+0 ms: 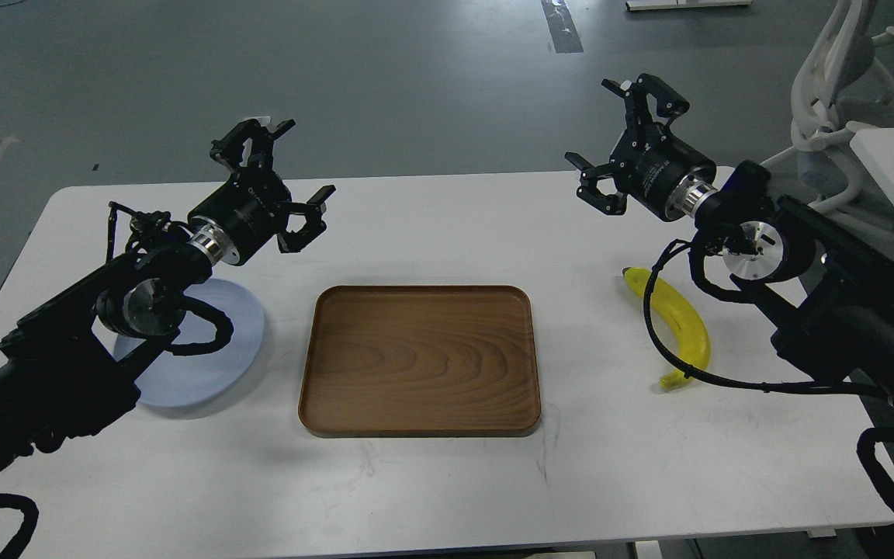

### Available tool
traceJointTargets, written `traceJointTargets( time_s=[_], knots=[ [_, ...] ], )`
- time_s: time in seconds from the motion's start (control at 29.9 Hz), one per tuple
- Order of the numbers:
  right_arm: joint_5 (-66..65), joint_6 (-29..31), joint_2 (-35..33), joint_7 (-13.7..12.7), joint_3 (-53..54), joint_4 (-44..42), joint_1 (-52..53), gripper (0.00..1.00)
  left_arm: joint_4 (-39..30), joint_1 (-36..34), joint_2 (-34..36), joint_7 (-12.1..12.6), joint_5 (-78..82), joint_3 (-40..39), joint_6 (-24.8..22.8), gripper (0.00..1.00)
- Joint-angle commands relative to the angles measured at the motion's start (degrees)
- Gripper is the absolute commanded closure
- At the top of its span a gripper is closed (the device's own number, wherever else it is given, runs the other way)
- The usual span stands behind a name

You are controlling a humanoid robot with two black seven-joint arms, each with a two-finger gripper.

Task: Place banana on plate with both arms
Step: 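Move the left gripper down toward the rim of the light blue plate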

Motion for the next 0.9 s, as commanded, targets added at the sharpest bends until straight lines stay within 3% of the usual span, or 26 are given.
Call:
traceJointTargets(
  time_s=[0.0,0.43,0.77,0.87],
  knots=[
    [0.1,-0.1,1.1,-0.2,-0.2,0.0,0.0,0.0,0.0,0.4,0.1,-0.1,0.3,0.3,-0.2,0.02],
    [0.3,0.2,1.4,-0.3,-0.3,1.4,-1.5,0.0,0.5,0.3,-0.7,-3.2,-0.3,-1.2,0.5,0.02],
    [0.8,0.1,1.8,-0.5,0.1,1.7,-1.7,0.0,0.5,0.0,-0.4,-3.3,-0.2,-1.2,0.5,0.02],
    [0.8,0.0,1.8,-2.2,0.0,1.7,-1.7,0.0,0.5,0.0,-0.2,-3.3,-0.3,-1.2,0.3,0.02]
  ],
)
